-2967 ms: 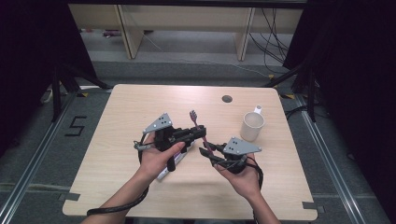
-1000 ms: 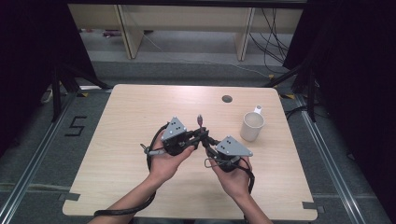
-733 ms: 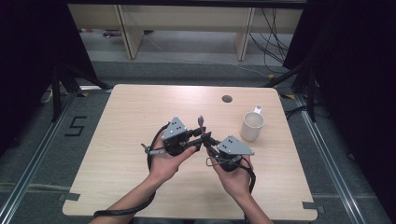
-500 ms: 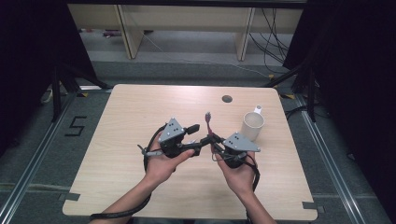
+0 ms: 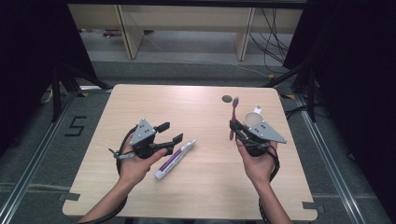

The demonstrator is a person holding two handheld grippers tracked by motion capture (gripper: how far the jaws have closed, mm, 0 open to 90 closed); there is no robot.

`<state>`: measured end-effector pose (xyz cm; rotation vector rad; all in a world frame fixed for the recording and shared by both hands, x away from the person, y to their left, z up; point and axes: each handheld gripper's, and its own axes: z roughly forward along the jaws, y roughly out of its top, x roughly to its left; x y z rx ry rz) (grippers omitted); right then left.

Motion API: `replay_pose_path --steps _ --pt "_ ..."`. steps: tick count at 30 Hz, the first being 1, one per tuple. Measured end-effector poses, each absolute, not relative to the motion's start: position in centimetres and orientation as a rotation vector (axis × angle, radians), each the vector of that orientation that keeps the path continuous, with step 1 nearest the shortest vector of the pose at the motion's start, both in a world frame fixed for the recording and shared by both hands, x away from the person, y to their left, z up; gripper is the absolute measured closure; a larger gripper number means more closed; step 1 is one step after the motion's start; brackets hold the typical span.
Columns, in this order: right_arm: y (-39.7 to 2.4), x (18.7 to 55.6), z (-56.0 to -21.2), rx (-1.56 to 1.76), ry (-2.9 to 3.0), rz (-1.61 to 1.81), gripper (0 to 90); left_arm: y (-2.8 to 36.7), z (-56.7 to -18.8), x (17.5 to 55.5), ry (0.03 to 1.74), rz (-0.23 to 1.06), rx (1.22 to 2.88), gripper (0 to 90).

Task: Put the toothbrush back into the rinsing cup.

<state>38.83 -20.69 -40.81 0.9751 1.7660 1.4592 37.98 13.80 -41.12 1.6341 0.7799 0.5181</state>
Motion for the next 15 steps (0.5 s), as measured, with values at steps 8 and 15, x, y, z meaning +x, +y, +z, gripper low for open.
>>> replay_pose_path --steps 8,15 --pt "-22.2 39.5 -39.9 0.975 1.706 1.469 83.2 17.0 -41.8 37.7 0.826 0.584 1.636 32.9" --pt "-22.9 39.8 -39.7 1.029 1.668 1.497 83.3 19.0 -42.7 37.1 0.874 0.606 1.612 32.8"
